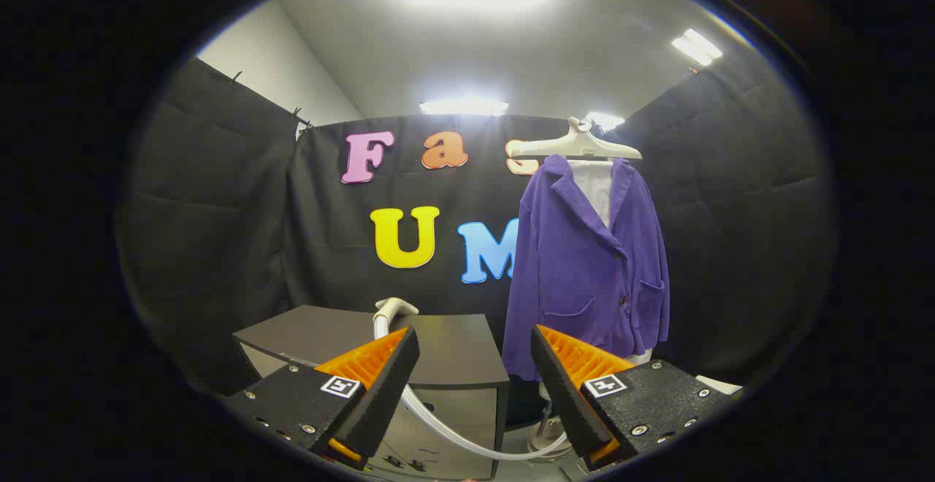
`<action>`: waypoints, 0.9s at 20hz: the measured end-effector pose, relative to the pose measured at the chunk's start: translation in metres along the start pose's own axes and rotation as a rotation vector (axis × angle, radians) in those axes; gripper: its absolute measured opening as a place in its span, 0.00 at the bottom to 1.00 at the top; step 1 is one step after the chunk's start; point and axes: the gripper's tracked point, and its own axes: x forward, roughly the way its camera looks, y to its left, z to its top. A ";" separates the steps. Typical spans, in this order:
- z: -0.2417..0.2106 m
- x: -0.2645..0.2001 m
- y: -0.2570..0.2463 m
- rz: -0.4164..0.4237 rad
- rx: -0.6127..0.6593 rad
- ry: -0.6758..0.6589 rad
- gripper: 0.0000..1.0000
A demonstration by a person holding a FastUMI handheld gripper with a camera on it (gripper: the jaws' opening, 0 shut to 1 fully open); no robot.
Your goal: Iron the clothes twice with a garment steamer, once on the left side and once on the right side.
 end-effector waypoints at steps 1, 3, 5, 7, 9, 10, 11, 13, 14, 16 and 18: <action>-0.003 -0.001 0.000 0.003 -0.003 0.008 0.95; -0.004 -0.006 -0.003 0.004 -0.005 0.023 0.95; -0.001 -0.006 -0.006 0.015 -0.005 0.029 0.95; 0.004 -0.008 -0.011 0.030 -0.003 0.041 0.95; 0.014 -0.010 -0.016 0.055 0.008 0.033 0.95; 0.017 -0.012 -0.016 0.077 0.010 0.034 0.95; 0.020 -0.014 -0.018 0.094 0.006 0.032 0.95; 0.026 -0.017 -0.027 0.112 -0.010 0.026 0.95; 0.028 -0.020 -0.030 0.125 -0.006 0.024 0.95; 0.032 -0.027 -0.031 0.175 0.036 0.018 0.95; 0.030 -0.031 -0.041 0.203 0.050 0.026 0.95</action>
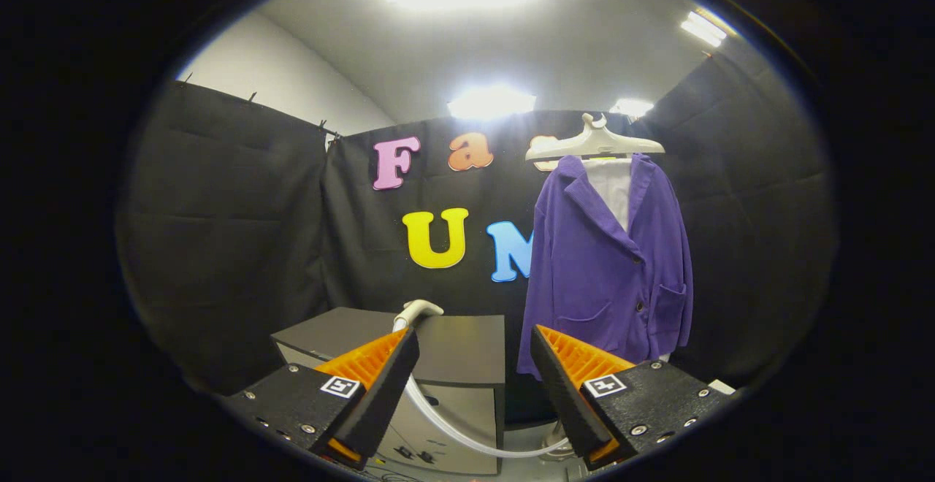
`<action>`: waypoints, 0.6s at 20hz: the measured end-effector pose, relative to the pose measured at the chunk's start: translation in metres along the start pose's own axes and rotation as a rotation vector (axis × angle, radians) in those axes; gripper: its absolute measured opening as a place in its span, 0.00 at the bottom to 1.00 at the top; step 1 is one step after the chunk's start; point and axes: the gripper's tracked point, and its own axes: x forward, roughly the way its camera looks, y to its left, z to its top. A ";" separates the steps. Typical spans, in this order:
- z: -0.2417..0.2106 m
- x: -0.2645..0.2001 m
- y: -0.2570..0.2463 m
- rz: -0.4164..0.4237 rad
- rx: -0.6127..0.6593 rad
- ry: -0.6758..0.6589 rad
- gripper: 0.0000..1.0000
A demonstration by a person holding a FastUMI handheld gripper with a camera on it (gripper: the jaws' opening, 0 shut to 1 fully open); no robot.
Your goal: Iron the clothes twice with a garment steamer, once on the left side and once on the right side.
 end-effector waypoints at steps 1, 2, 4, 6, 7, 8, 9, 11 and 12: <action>-0.001 -0.004 -0.007 0.002 -0.008 0.005 0.95; -0.001 -0.008 -0.013 0.007 -0.026 0.008 0.95; -0.003 -0.017 -0.018 0.044 -0.045 0.020 0.95; -0.003 -0.031 -0.019 0.086 -0.057 0.025 0.94; -0.001 -0.038 -0.022 0.103 -0.067 0.020 0.94; 0.002 -0.046 -0.024 0.117 -0.078 0.014 0.94; 0.004 -0.056 -0.027 0.125 -0.089 0.011 0.94; 0.005 -0.069 -0.029 0.129 -0.095 0.013 0.94; 0.005 -0.072 -0.027 0.137 -0.084 0.020 0.94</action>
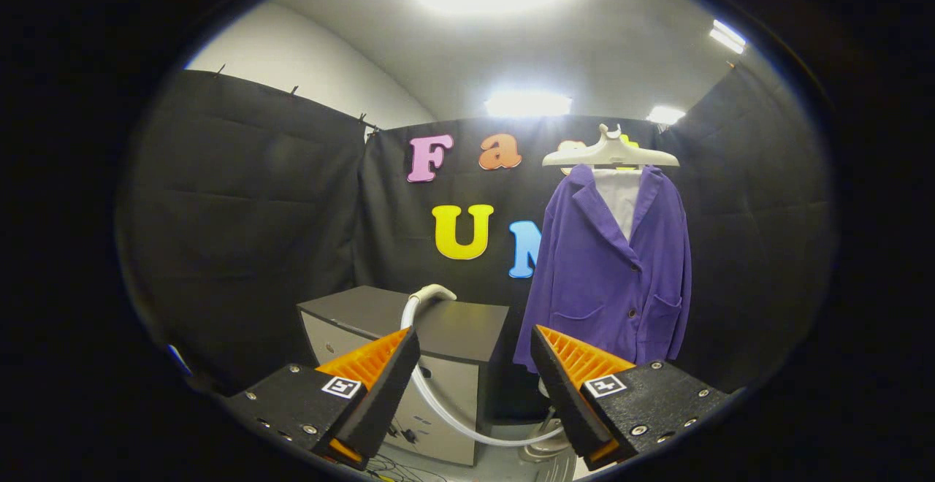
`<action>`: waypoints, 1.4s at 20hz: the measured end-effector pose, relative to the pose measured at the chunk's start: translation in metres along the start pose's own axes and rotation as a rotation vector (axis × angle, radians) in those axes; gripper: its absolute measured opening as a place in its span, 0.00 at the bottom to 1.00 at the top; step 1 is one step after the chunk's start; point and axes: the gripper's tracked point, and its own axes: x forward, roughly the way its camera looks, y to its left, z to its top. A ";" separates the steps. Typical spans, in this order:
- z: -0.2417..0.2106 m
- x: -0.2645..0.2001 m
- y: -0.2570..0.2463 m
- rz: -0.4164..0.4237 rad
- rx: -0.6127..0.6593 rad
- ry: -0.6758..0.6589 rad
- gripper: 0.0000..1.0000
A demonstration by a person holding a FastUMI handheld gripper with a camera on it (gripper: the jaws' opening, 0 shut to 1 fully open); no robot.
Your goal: Iron the clothes twice with a garment steamer, once on the left side and once on the right side.
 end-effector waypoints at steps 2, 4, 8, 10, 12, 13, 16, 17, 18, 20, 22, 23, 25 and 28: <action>0.006 0.000 0.012 0.030 0.029 -0.010 0.94; 0.011 0.008 0.016 0.037 0.019 -0.021 0.94; 0.016 0.035 0.015 -0.002 -0.024 -0.021 0.95; 0.028 0.051 0.027 0.003 -0.003 -0.030 0.94; 0.039 0.072 0.034 0.002 0.019 -0.038 0.95; 0.043 0.084 0.035 -0.009 0.025 -0.041 0.94; 0.054 0.121 0.037 -0.050 0.022 -0.041 0.94; 0.054 0.134 0.039 -0.058 0.022 -0.033 0.95; 0.053 0.145 0.044 -0.061 0.027 -0.027 0.94; 0.048 0.170 0.055 -0.053 0.042 -0.008 0.94; 0.041 0.196 0.062 -0.052 0.045 0.019 0.95; 0.039 0.209 0.067 -0.051 0.038 0.032 0.95; 0.032 0.230 0.076 -0.046 0.013 0.060 0.95; 0.025 0.256 0.091 -0.042 -0.007 0.088 0.95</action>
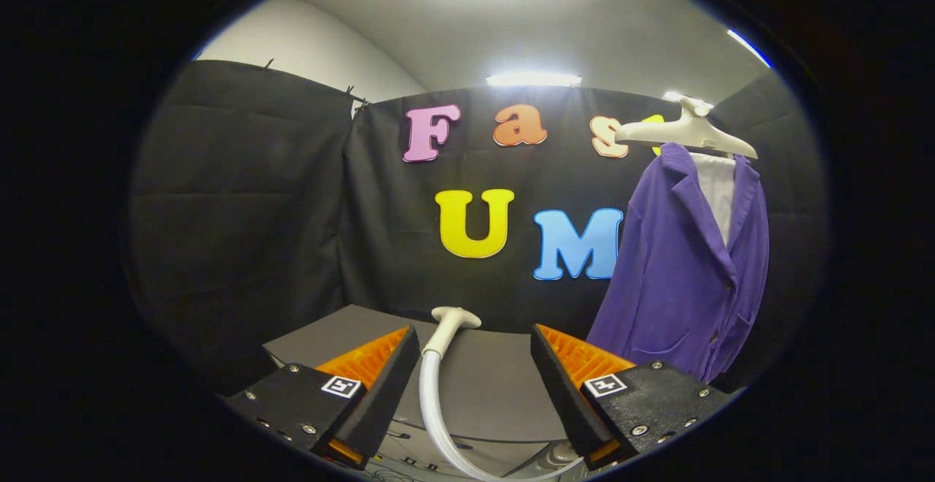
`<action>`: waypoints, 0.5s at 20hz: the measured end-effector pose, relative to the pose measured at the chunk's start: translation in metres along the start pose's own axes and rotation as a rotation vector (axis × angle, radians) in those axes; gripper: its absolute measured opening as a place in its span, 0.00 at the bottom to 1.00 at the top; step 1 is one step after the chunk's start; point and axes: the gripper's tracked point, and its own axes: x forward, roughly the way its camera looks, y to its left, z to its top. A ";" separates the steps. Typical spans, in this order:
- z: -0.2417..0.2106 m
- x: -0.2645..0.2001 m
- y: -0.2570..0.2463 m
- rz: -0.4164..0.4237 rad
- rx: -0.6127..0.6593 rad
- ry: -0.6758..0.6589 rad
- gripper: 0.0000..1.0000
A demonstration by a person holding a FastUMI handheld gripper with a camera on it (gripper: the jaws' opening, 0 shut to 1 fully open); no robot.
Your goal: Iron the clothes twice with a garment steamer, once on the left side and once on the right side.
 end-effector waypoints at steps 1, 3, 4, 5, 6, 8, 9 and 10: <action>0.000 0.008 0.003 -0.002 0.009 0.004 0.95; 0.004 0.024 0.010 -0.011 0.048 0.008 0.95; 0.007 0.031 0.013 -0.020 0.071 0.007 0.95; 0.011 0.039 0.015 -0.028 0.098 0.001 0.95; 0.014 0.048 0.018 -0.032 0.135 -0.003 0.94; 0.020 0.066 0.027 -0.024 0.216 -0.019 0.94; 0.020 0.077 0.028 -0.034 0.248 -0.019 0.94; 0.018 0.089 0.029 -0.042 0.266 -0.008 0.94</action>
